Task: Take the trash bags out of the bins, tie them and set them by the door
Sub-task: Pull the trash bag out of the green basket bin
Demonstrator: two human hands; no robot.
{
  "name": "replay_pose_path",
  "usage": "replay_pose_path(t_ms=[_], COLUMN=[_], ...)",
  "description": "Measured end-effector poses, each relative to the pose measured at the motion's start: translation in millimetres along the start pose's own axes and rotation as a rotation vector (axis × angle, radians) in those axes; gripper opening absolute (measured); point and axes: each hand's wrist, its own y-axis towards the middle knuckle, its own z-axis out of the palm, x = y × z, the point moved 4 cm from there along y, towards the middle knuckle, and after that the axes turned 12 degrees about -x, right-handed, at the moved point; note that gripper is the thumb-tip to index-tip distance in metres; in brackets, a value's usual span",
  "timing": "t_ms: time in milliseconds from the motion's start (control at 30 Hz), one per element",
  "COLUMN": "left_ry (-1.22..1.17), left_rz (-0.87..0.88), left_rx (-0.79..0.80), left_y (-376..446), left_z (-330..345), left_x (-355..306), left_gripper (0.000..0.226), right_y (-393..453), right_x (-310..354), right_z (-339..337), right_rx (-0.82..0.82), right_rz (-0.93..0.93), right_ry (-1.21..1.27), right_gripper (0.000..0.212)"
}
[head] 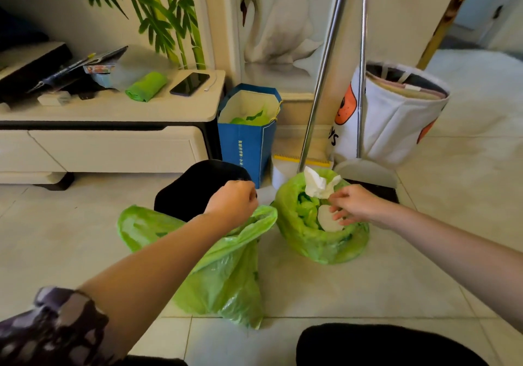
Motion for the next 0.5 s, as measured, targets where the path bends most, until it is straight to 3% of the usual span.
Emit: replay_pose_path(t_ms=[333,400,500], left_ry=[-0.317,-0.347,-0.436], left_rz=[-0.18,-0.284,-0.526], left_rx=[0.067,0.038,0.021], left_y=[-11.1,-18.5,-29.2], left_z=[112.3,126.4,160.1], left_x=[-85.4,-80.2,-65.3], left_gripper=[0.017,0.015,0.031], right_y=[29.1,33.5,46.0], right_x=[-100.7,-113.9,-146.5], right_z=[-26.9,-23.4,-17.0], right_rx=[-0.124,-0.156,-0.209], right_rz=[0.169,0.192,0.264], right_ry=[0.063,0.078,0.096], right_gripper=[0.009,0.014,0.009])
